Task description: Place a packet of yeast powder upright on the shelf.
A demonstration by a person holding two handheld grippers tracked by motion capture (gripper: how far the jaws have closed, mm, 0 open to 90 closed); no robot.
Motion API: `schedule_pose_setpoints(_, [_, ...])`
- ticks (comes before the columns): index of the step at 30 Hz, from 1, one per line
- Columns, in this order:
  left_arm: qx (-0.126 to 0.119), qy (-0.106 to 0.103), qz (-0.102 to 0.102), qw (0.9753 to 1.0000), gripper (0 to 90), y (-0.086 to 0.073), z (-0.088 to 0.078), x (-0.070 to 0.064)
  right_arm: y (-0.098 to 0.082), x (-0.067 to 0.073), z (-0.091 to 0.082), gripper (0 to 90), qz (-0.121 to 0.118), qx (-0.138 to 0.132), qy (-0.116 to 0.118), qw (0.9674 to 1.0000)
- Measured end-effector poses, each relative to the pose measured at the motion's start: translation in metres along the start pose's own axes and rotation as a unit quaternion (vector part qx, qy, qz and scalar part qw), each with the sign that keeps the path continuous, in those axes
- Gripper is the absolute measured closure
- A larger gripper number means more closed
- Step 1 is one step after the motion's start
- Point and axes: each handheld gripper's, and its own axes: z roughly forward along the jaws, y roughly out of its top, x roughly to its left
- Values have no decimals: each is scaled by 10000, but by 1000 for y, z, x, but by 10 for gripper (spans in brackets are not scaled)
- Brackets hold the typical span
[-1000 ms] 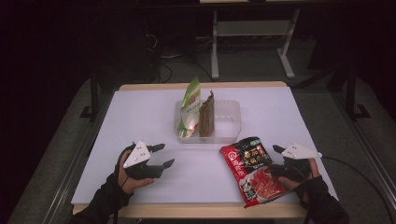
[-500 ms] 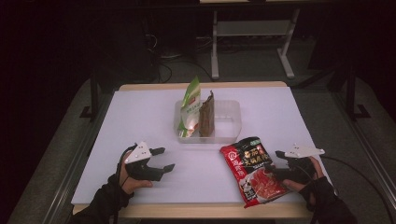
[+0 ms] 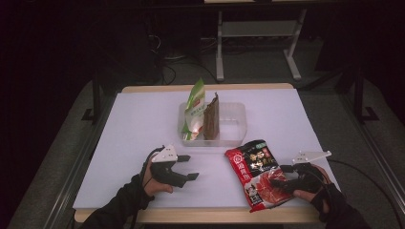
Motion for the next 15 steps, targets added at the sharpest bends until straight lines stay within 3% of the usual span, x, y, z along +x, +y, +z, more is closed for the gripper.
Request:
schedule_pose_setpoints(2, [29, -129, -22, 9999, 251, 4, 8, -2, -1, 0, 2, 231, 63, 30, 208, 9998])
schedule_pose_setpoints(7, [131, -427, -56, 9990, 248, 17, 32, -8, -1, 3, 5, 203, 35, 46, 260, 9996])
schedule_pose_setpoints(15, [217, -589, -359, 9974, 248, 29, 69, -14, 3, 15, 13, 242, 46, 15, 263, 9996])
